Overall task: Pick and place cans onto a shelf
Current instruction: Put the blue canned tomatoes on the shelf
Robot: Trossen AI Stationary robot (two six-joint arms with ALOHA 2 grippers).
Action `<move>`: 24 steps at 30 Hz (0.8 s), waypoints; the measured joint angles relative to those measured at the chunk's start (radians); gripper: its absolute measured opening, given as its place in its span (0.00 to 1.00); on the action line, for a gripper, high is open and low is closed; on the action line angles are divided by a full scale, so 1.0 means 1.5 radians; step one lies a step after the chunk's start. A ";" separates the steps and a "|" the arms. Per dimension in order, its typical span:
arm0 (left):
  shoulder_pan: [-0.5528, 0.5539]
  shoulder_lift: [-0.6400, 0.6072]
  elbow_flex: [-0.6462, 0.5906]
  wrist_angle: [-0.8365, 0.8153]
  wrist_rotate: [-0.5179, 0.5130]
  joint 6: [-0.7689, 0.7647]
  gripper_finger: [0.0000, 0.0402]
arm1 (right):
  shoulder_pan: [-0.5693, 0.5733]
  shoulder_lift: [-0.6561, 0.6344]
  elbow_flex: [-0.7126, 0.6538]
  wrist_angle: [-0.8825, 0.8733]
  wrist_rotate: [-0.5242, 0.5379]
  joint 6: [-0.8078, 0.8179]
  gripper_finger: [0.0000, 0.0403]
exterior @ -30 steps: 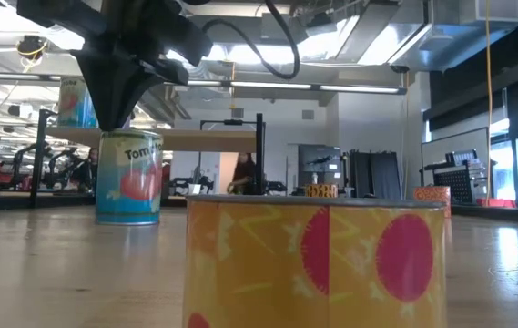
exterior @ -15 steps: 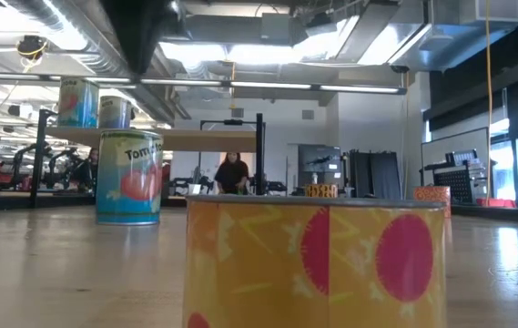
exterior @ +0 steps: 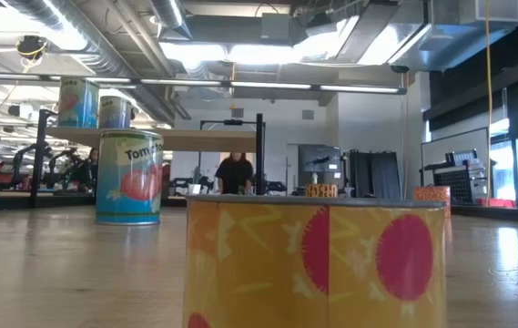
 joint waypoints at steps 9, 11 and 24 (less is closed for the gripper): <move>-0.043 -0.026 -0.001 -0.068 -0.003 -0.040 0.11 | -0.036 0.208 0.236 -0.032 -0.100 -0.035 0.02; -0.055 -0.031 -0.001 -0.085 -0.003 -0.045 0.11 | -0.046 0.249 0.284 -0.046 -0.099 -0.036 0.02; -0.126 -0.069 -0.001 -0.116 -0.021 -0.062 0.11 | -0.094 0.406 0.311 -0.052 -0.128 -0.120 0.02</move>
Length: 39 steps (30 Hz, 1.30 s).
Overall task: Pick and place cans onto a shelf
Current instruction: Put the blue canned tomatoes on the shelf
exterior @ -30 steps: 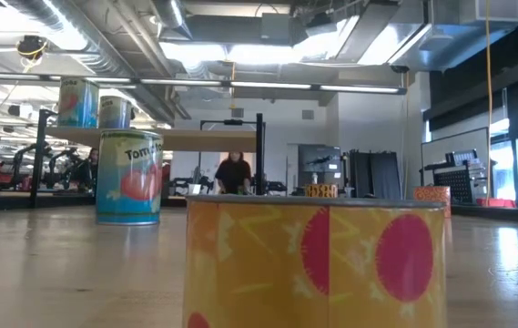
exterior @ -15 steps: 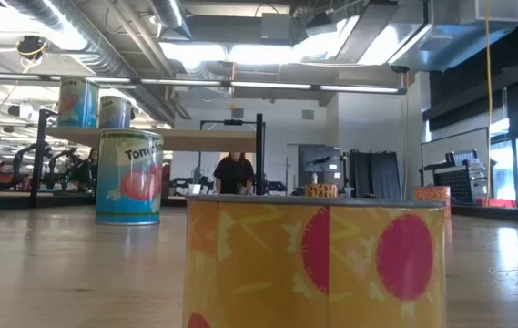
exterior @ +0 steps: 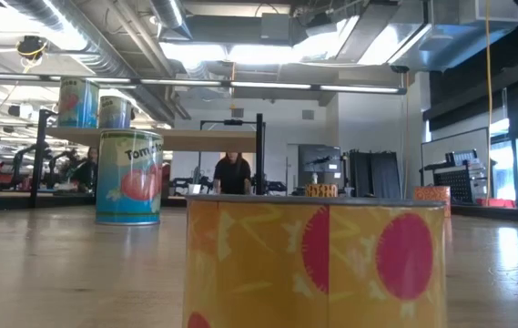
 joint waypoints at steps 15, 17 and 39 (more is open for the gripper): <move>-0.039 -0.021 0.000 0.001 -0.016 -0.027 0.11 | -0.004 0.169 0.000 0.033 -0.002 -0.103 0.09; -0.043 -0.021 0.000 0.001 -0.016 -0.034 0.11 | -0.004 0.180 0.000 0.050 -0.002 -0.110 0.13; -0.064 -0.021 0.000 0.001 -0.015 -0.052 0.11 | -0.004 0.261 0.000 0.127 -0.018 -0.209 0.26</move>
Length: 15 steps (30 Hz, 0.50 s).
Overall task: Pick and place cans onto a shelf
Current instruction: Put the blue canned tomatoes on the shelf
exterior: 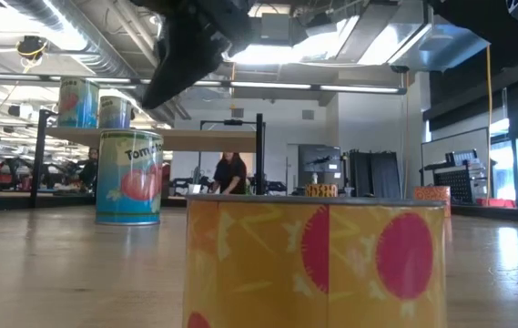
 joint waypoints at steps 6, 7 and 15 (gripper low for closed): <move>0.000 0.000 0.000 0.000 0.000 -0.001 0.11 | 0.000 0.019 0.000 0.009 0.000 -0.002 0.26; 0.000 0.000 0.000 0.000 0.000 -0.001 0.11 | 0.000 0.023 0.000 0.008 0.000 -0.002 0.26; 0.000 0.000 0.000 0.000 0.000 -0.001 0.11 | -0.001 0.040 0.000 0.019 0.001 -0.002 0.26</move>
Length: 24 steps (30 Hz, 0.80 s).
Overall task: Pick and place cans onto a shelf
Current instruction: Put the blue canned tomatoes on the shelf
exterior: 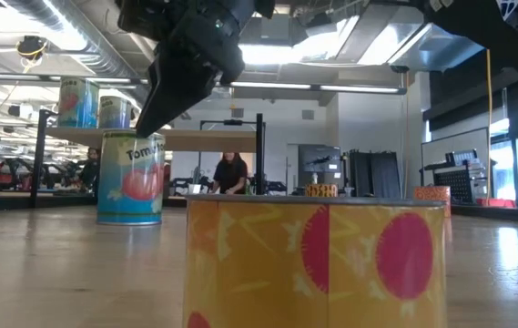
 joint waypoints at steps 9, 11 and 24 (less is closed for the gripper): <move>0.000 0.000 0.000 0.000 0.000 0.000 0.11 | -0.011 0.001 0.001 0.002 -0.001 0.002 0.26; 0.000 0.000 0.000 0.000 0.000 0.000 0.11 | -0.016 0.001 0.001 0.001 0.014 0.003 0.26; 0.000 0.000 0.000 0.000 0.000 0.000 0.11 | -0.029 -0.003 -0.038 0.033 0.050 0.004 0.18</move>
